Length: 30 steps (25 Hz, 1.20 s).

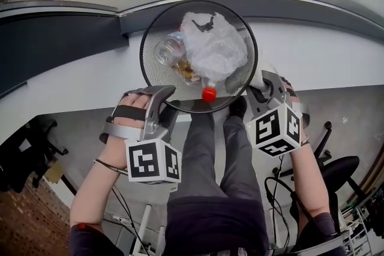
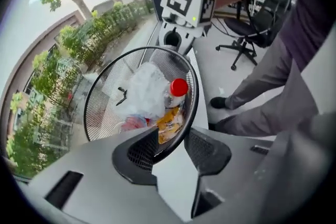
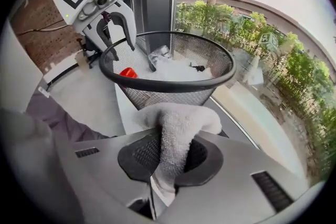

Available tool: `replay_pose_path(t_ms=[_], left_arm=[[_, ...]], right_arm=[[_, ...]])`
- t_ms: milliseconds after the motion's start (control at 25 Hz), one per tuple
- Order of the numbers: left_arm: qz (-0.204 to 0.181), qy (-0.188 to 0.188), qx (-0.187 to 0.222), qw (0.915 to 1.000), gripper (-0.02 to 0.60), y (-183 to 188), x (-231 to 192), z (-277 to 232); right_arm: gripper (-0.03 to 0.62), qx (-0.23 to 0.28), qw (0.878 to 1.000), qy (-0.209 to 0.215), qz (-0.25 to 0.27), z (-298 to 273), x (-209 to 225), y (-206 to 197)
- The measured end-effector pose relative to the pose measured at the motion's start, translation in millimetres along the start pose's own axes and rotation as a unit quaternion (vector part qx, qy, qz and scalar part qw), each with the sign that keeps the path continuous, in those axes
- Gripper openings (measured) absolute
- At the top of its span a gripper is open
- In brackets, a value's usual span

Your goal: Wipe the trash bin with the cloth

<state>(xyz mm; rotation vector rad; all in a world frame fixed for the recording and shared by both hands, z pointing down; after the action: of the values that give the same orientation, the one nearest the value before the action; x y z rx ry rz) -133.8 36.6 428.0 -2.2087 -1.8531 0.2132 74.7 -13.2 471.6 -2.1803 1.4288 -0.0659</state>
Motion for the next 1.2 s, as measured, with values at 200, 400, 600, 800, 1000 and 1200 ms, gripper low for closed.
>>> replay_pose_path(t_ms=[200,400,600,800,1000,1200], left_arm=[[0.078,-0.023,0.026,0.9964,0.126,25,15,-2],[0.182,-0.063,0.078,0.9782,0.11,56,22,-7],[0.219,-0.072,0.134,0.9637,0.087,63,21,2],[0.129,-0.062,0.11,0.9837,0.123,34,8,36],[-0.062,0.021,-0.047,0.9967,0.187,-1,12,7],[-0.002,0.001,-0.014,0.9999,0.165,10,9,-3]], right_arm=[[0.055,0.012,0.995,0.077,0.062,-2,-57,6],[0.055,0.081,0.982,0.157,0.064,6,-113,31],[0.055,0.069,0.986,0.143,0.04,4,-100,19],[0.055,0.033,0.997,0.068,0.005,6,-41,-11],[0.055,0.015,0.997,-0.026,-0.071,9,14,-24],[0.055,0.018,0.996,-0.027,-0.089,3,16,-18]])
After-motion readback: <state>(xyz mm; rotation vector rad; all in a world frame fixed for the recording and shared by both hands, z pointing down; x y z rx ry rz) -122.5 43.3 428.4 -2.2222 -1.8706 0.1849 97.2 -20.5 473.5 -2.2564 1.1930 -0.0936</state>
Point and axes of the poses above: the fingertips, and each gripper's own axes: z backward along the fingers, x to its right, y out of its top, the point moved 10 cm from there along z, backward along the fingers, and after that the axes turned 9 degrees about -y, right-handed, at the moved point
